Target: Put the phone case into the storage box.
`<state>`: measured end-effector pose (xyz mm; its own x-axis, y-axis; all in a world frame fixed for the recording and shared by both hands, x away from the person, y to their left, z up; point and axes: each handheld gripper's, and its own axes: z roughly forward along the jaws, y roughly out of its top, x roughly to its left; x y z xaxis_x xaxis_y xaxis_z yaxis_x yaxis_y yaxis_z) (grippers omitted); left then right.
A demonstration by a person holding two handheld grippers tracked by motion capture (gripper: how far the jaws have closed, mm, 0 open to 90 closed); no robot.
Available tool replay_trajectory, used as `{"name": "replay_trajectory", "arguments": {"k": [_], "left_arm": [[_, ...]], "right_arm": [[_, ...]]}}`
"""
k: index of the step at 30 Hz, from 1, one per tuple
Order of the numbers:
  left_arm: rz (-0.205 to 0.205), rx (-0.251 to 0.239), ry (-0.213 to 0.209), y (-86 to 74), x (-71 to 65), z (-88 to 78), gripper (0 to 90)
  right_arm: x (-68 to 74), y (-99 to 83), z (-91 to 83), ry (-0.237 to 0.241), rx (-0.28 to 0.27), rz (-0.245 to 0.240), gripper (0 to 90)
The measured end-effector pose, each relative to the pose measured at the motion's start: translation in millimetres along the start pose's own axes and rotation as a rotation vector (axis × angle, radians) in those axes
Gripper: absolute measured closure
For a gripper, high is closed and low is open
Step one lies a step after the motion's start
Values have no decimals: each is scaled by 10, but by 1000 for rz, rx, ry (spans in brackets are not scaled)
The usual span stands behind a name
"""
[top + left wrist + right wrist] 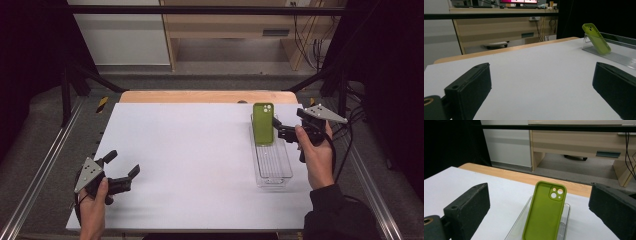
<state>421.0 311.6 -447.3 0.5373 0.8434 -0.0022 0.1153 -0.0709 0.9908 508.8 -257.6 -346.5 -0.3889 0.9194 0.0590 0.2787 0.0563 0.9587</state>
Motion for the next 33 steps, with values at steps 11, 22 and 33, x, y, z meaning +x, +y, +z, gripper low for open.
{"name": "replay_trajectory", "arguments": {"k": [11,22,33], "left_arm": [[1,0,-11,3,-32,-34,15],[-3,1,-1,-13,-5,-109,15],[-11,-3,10,-23,30,-154,15]], "right_arm": [[-30,-65,-118,10,-23,7,35],[-89,-144,-221,-2,-35,26,37],[-127,-189,-289,-11,-41,21,38]]}}
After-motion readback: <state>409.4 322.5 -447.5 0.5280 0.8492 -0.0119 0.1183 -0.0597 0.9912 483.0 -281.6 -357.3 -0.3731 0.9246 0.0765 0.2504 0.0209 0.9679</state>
